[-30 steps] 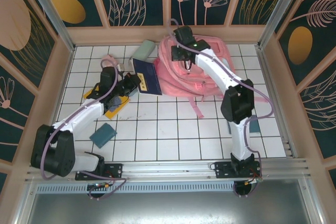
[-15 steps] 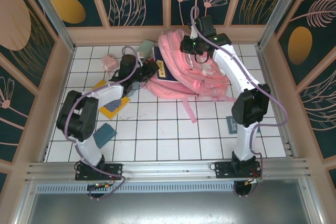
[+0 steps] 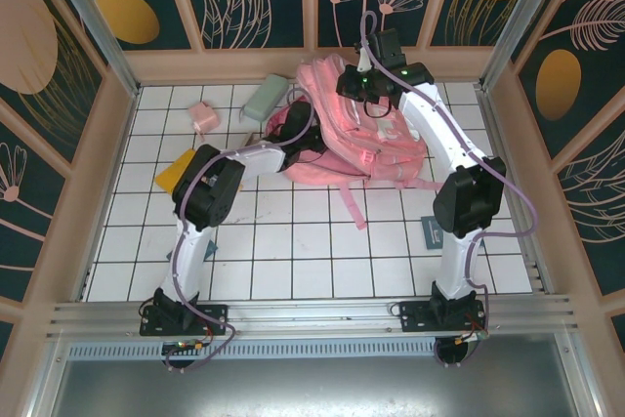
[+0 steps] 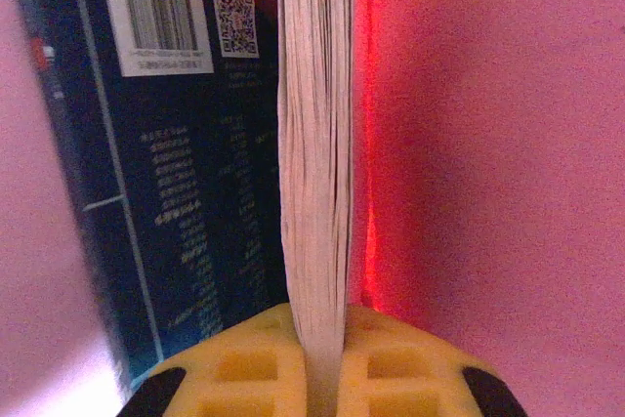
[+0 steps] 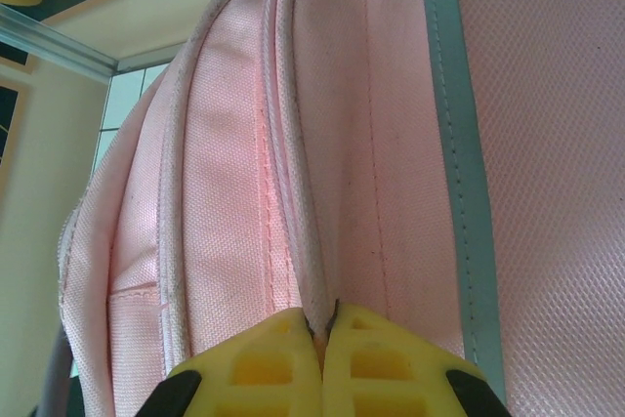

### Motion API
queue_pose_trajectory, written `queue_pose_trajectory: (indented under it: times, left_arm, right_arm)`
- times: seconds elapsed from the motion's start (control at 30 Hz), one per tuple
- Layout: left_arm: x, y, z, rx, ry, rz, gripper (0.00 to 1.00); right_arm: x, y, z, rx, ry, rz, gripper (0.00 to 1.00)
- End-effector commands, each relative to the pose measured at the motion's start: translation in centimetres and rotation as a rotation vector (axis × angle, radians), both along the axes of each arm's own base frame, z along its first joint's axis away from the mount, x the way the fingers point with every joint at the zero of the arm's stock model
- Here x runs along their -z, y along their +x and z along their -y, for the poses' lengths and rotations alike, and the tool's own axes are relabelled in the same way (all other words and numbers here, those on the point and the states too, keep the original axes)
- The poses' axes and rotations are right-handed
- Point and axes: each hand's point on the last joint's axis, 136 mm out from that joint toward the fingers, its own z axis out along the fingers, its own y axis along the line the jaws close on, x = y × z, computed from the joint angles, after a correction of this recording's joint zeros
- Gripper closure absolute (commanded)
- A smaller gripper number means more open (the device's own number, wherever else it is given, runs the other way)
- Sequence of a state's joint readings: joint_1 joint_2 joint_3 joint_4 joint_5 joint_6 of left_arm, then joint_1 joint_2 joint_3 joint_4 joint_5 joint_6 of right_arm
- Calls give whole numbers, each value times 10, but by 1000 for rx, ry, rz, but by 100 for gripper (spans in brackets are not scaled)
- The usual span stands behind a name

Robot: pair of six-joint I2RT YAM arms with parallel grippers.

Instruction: Pack the student bag

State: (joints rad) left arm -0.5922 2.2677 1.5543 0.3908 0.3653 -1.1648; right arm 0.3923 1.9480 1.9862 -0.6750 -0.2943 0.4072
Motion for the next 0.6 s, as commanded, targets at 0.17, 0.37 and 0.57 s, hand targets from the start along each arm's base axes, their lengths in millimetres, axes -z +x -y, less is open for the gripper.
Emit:
queue_pose_trajectory:
  times: [0.17, 0.37, 0.57]
  left_arm:
    - [-1, 8, 6, -13, 115, 32, 58]
    - [-39, 2, -13, -30, 207, 105, 34]
    - [-52, -17, -41, -52, 298, 102, 19]
  right_arm:
    - [-57, 1, 8, 11, 102, 133, 100]
    - [-41, 5, 18, 30, 94, 115, 100]
    - [-22, 8, 20, 32, 81, 99, 100]
